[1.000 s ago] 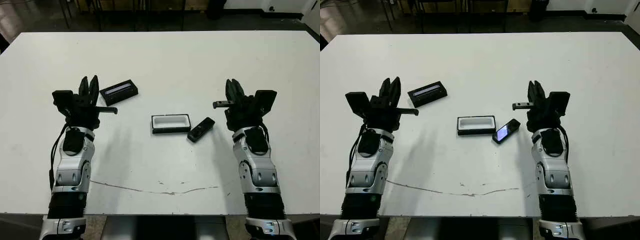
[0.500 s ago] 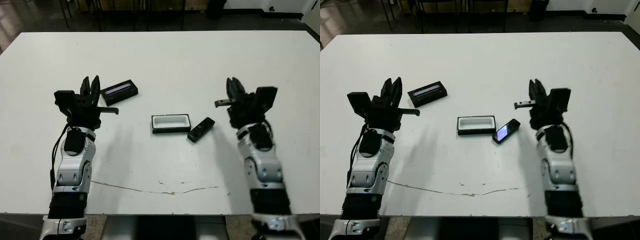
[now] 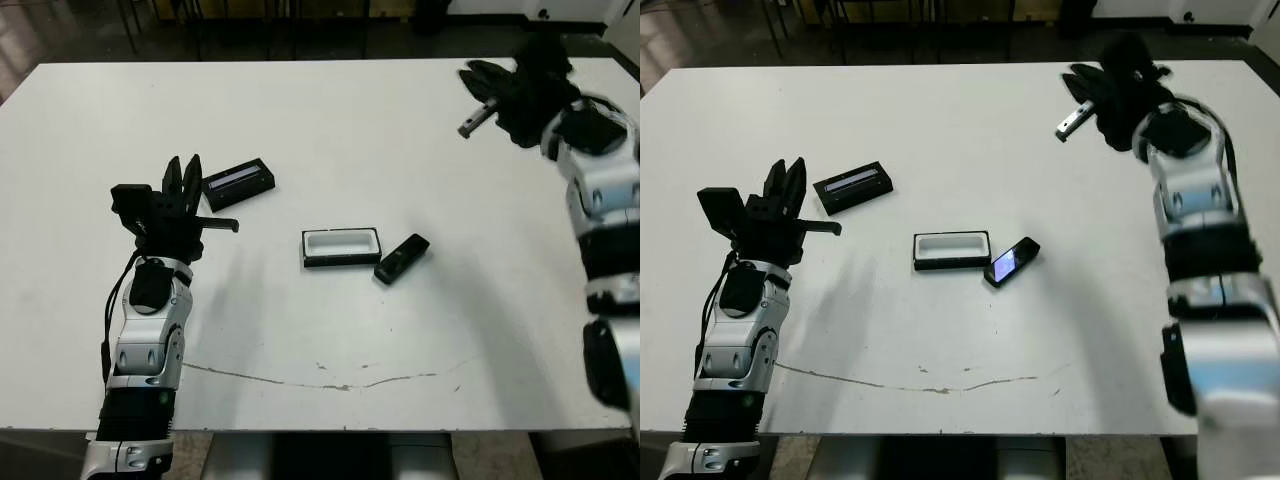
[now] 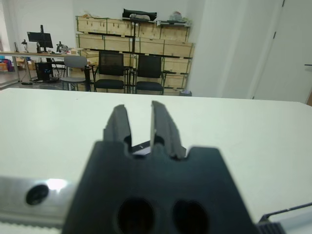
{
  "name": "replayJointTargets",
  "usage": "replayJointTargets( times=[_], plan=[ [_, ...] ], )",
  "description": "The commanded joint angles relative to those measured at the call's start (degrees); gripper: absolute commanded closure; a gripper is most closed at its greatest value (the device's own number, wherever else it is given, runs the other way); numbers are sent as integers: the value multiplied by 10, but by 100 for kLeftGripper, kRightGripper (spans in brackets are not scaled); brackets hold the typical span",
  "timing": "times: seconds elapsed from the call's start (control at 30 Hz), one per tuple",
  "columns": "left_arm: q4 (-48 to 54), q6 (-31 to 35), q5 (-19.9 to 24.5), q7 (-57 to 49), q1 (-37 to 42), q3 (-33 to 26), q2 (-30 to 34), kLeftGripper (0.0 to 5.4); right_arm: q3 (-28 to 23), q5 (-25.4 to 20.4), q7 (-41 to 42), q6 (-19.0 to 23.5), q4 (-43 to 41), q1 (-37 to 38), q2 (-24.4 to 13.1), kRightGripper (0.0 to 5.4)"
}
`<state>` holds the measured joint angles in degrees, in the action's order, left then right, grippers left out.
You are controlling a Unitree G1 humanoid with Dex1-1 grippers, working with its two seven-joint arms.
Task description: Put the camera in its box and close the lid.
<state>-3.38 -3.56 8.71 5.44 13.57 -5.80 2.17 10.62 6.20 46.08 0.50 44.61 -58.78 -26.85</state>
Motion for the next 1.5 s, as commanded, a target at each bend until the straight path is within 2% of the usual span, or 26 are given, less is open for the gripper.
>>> replayJointTargets(
  times=[0.03,0.1,0.27,0.5,0.7,1.13,1.27,1.5],
  plan=[
    [0,7,-2,-5,-11,0,0,538,46,33,69,1,55,-30,6,540],
    [-1,3,-4,-6,-12,0,0,538,71,55,99,-10,84,-45,13,540],
    [3,8,-2,-9,-14,-1,-1,538,118,98,145,-65,123,-50,28,540],
    [4,11,2,-7,-13,-2,1,538,136,112,202,-26,130,-35,46,540],
    [3,11,0,-6,-11,0,3,538,147,122,211,-56,101,0,35,540],
    [2,11,1,-8,-9,1,1,538,152,130,210,-82,111,24,42,540],
    [5,14,3,-7,-10,0,2,538,151,129,214,-87,117,30,43,540],
    [2,12,2,-7,-12,0,2,538,145,119,238,-68,104,41,33,540]
  ],
)
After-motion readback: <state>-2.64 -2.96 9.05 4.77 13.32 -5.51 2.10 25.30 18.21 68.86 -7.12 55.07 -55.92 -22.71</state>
